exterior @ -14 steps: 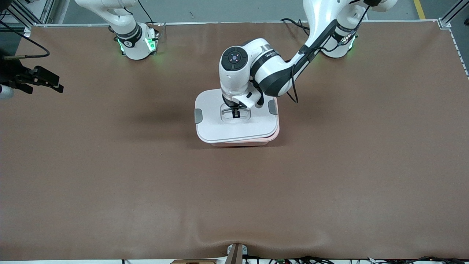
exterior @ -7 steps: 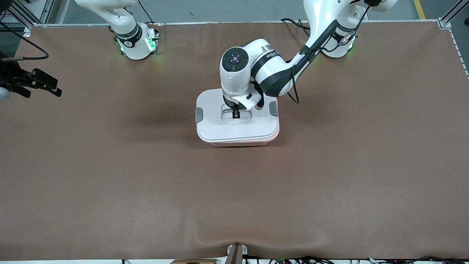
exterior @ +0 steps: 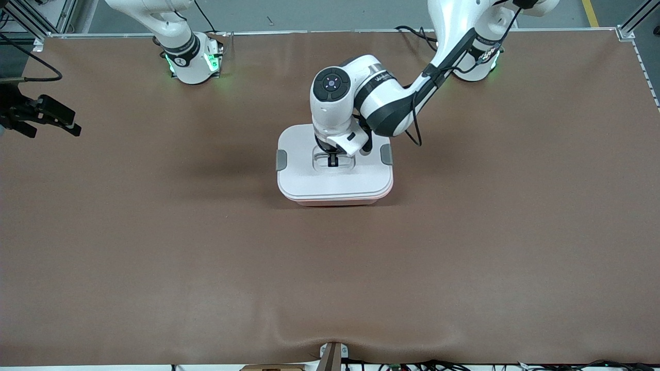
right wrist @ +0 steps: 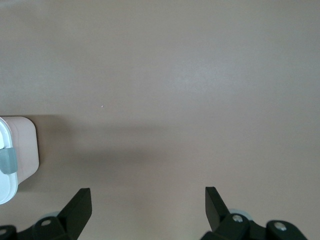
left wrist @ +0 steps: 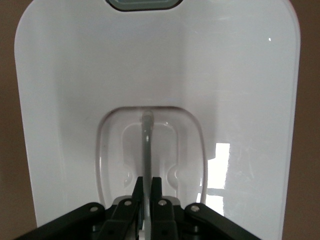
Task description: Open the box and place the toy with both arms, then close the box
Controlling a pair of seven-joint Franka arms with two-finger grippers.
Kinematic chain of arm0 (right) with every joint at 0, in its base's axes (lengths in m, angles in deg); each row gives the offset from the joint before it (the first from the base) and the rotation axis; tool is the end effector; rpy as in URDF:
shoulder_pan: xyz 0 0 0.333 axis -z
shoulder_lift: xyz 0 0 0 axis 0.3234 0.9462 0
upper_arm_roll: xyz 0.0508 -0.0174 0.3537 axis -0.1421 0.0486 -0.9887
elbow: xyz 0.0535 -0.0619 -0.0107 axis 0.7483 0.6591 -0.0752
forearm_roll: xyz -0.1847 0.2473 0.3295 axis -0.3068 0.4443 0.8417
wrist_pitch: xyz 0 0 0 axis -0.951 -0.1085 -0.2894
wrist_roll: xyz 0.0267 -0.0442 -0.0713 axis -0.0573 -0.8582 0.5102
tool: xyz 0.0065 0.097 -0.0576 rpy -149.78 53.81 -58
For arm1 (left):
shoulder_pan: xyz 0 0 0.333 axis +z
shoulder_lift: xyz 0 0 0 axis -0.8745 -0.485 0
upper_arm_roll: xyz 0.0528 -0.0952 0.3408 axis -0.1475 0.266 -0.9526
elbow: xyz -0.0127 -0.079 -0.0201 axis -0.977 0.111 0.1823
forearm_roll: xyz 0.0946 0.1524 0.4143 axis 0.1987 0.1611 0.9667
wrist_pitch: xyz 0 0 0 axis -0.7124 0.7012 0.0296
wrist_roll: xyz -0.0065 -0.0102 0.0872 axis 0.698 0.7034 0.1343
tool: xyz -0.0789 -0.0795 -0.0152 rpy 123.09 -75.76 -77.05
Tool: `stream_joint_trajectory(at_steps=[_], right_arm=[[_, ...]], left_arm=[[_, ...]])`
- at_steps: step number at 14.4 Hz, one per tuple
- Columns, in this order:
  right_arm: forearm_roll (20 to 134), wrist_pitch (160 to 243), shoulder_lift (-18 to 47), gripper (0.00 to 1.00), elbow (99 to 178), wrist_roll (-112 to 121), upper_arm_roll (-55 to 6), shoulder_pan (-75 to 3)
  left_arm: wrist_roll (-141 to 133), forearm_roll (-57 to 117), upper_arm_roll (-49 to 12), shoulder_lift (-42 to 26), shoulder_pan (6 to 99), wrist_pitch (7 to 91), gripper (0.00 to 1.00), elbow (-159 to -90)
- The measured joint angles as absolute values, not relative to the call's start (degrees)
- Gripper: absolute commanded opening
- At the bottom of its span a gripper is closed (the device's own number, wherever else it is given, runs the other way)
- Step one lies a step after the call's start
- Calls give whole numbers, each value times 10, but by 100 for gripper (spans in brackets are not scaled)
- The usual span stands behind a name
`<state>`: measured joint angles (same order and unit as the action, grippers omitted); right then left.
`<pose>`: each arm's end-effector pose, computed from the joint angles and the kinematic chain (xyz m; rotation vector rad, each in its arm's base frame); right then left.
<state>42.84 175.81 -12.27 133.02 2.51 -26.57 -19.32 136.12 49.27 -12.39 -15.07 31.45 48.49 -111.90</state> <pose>0.5904 -0.0275 0.6691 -3.0956 -0.0018 -0.0066 0.5026 -0.5834 0.3513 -2.1814 -2.2256 0.0934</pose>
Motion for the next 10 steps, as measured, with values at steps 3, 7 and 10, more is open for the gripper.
stream_joint_trajectory(at_steps=[3,7,10], right_arm=[[428,1744,-117,100,1326,25,-266,-193],[428,1742,-115,100,1325,25,-266,-193],[428,1740,-115,100,1324,25,-266,-193]], left_arm=[[1355,493,-125,-150,316,485,0,-1119],[1350,493,-125,-150,317,485,0,-1119],[1340,493,-125,-150,317,484,0,-1120]])
